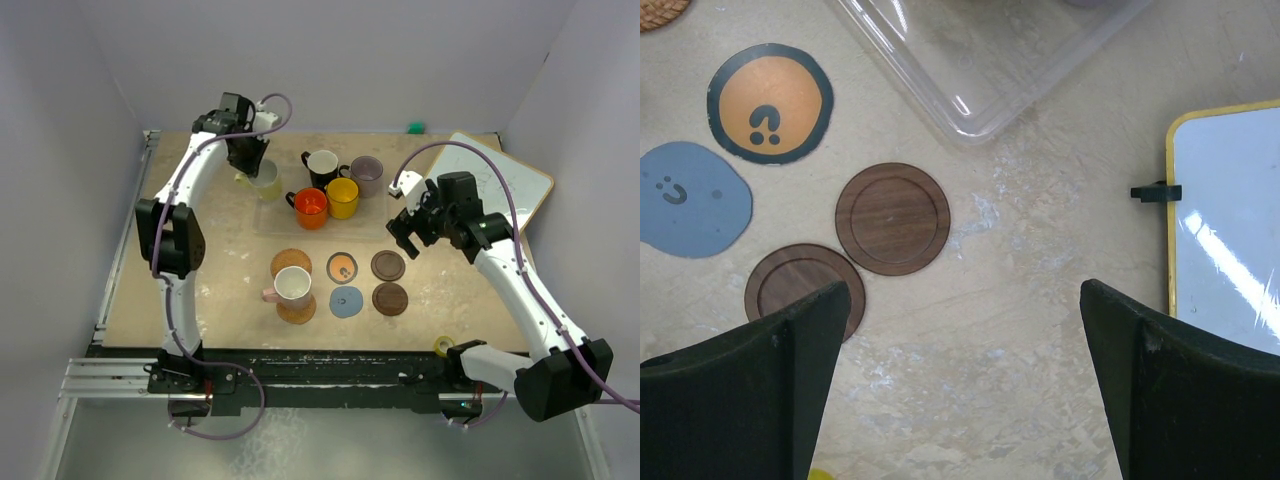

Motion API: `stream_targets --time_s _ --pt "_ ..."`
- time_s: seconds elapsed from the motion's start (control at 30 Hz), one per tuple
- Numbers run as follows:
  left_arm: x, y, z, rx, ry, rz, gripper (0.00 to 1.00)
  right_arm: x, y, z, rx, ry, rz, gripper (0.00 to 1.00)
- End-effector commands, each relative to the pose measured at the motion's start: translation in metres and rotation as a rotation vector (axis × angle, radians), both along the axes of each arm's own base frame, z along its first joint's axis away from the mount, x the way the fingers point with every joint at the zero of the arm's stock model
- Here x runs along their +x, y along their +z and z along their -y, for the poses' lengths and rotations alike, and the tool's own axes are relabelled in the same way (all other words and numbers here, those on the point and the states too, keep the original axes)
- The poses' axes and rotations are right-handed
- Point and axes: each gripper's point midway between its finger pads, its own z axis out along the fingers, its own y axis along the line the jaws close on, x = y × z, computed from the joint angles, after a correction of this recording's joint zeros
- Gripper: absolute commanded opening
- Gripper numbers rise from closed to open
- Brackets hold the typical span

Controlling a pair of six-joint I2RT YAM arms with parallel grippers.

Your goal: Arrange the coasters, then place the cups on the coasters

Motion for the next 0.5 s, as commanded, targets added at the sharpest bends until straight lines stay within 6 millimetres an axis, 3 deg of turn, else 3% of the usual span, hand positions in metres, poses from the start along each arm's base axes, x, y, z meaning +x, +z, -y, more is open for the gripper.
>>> stream_targets --time_s 0.0,0.23,0.47 --pt "0.004 0.079 -0.007 -0.036 0.052 0.204 0.03 0.004 0.019 -0.006 0.03 0.013 0.042 1.0" --pt "-0.019 0.112 -0.011 -0.062 0.079 0.245 0.03 0.007 0.02 -0.005 0.034 -0.003 0.048 1.0" --pt "-0.052 0.126 0.001 -0.079 0.072 0.241 0.03 0.008 0.025 -0.002 0.036 -0.034 0.065 1.0"
